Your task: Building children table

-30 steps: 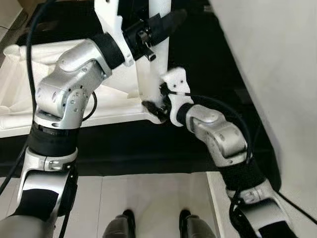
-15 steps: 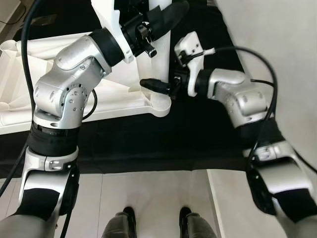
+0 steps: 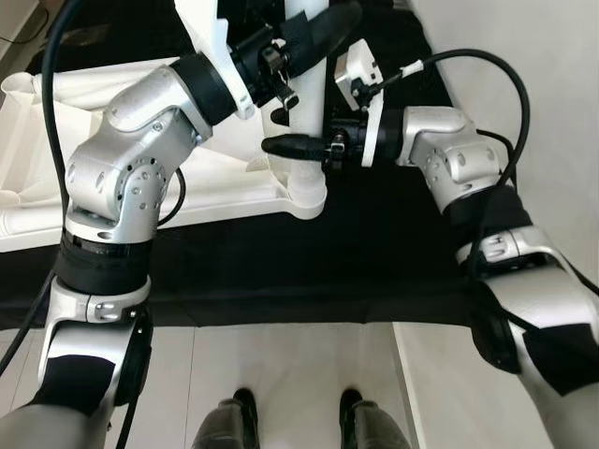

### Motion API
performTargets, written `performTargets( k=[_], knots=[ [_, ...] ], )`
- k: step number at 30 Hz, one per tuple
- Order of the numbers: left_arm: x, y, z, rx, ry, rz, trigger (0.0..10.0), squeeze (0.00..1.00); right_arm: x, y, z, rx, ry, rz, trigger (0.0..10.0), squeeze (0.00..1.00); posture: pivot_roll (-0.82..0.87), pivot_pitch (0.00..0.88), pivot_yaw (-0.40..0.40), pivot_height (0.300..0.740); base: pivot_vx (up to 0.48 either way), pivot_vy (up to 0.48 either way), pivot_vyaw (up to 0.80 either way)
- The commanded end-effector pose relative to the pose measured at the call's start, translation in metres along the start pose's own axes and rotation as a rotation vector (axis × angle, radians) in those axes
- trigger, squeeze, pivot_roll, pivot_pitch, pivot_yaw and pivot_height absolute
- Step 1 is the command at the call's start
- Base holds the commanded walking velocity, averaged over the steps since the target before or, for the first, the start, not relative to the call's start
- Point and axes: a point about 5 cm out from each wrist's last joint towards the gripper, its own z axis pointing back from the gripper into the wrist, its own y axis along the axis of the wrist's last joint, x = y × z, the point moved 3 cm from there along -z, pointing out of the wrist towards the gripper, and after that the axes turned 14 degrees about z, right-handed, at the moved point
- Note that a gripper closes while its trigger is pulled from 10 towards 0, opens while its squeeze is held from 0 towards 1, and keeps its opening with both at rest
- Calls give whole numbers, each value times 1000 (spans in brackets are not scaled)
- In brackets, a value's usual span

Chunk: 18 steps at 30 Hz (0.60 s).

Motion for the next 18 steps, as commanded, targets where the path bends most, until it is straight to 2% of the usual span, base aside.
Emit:
performTargets(
  k=[1, 3, 4, 5, 6, 11, 12, 15, 17, 18],
  knots=[
    [-6, -11, 2, -45, 24, 21, 0, 0, -8, -1, -8, 9, 75, -13, 0, 0, 33, 308, 22, 740, 0, 0, 0],
    [-6, -11, 2, -43, 26, 23, 0, 0, -8, -2, -9, 3, 80, -10, 0, 0, 32, 310, 21, 740, 0, 0, 0],
    [-8, -10, 3, -34, 39, 30, 0, 137, -6, -3, -9, -9, 72, -11, 0, 0, 27, 312, 19, 740, 0, 0, 0],
    [-8, -10, 3, -34, 39, 30, 0, 137, -6, -3, -9, -9, 72, -11, 0, 0, 27, 312, 19, 740, 0, 0, 0],
    [-10, -9, 3, -27, 48, 35, 10000, 1000, -5, -5, -9, -17, 65, -11, 0, 0, 27, 312, 19, 740, 0, 0, 0],
    [-17, -6, 3, -15, 109, 38, 10000, 1000, 0, -11, -9, -47, -2, -15, 0, 0, 23, 315, 12, 740, 0, 0, 0],
    [-17, -6, 3, -26, 106, 24, 10000, 0, 1, -15, -8, -60, -39, -23, 0, 0, 20, 316, 5, 740, 0, 0, 0],
    [-15, -5, 3, -36, 96, 24, 10000, 0, -5, -36, -5, -112, -170, -61, 0, 0, 18, 323, -16, 740, 0, 0, 0],
    [-15, -5, 3, -36, 96, 24, 10000, 0, -5, -36, -5, -112, -170, -61, 0, 0, 18, 323, -16, 740, 0, 0, 0],
    [-16, -6, 4, -37, 102, 24, 10000, 0, -9, -55, -5, -217, -315, -76, 0, 0, 23, 323, -17, 740, 0, 0, 0]
  ],
)
